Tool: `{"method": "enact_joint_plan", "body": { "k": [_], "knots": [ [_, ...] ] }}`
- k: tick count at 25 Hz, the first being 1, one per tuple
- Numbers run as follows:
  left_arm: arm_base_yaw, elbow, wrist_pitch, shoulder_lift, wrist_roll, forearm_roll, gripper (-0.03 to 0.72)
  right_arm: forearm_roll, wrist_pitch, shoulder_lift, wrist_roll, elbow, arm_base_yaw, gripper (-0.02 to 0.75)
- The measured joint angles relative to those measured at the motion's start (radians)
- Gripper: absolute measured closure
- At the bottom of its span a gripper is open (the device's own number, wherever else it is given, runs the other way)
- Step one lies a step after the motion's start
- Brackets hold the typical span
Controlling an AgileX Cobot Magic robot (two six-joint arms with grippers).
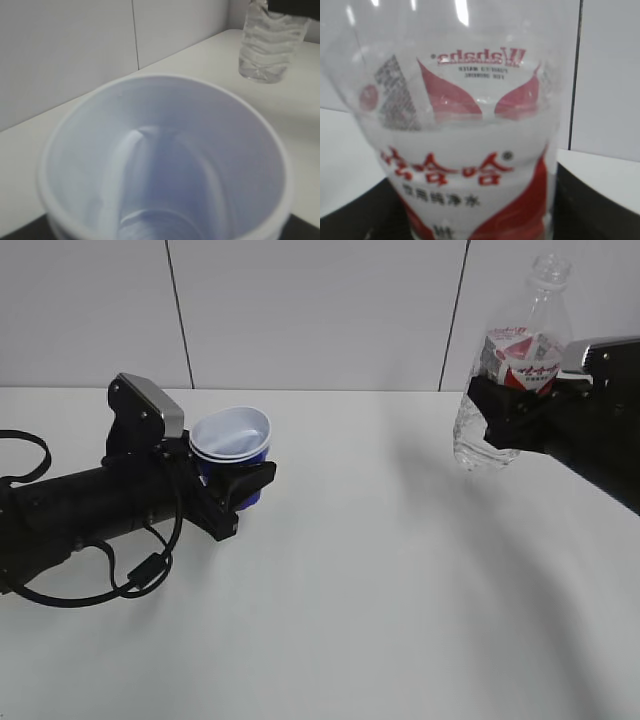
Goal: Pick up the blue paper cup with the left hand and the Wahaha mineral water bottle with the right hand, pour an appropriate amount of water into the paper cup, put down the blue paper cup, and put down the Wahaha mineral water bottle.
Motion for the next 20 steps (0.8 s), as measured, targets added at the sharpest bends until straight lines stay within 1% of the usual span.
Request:
{"method": "enact_joint_plan", "body": {
  "k": [2, 5, 7, 12, 15, 20],
  "knots": [
    [0.000, -0.025, -0.007, 0.023, -0.017, 0.061, 0.286, -0.002, 0.041, -0.046, -0.002, 0.000, 0.000, 0.290],
    [0.000, -0.069, -0.010, 0.037, -0.119, 0.200, 0.287, -0.027, 0.136, -0.096, -0.020, -0.026, 0.000, 0.290],
    [-0.004, -0.091, -0.018, 0.043, -0.173, 0.267, 0.287, -0.057, 0.183, -0.122, -0.043, -0.050, 0.000, 0.290],
    [-0.029, -0.146, -0.037, 0.047, -0.282, 0.415, 0.288, -0.093, 0.197, -0.149, -0.133, -0.109, 0.000, 0.290],
    [-0.054, -0.200, -0.040, 0.059, -0.330, 0.499, 0.288, -0.139, 0.208, -0.149, -0.207, -0.141, 0.000, 0.290],
    [-0.080, -0.289, -0.053, 0.098, -0.428, 0.595, 0.289, -0.195, 0.217, -0.149, -0.355, -0.179, 0.000, 0.290]
  ]
}}
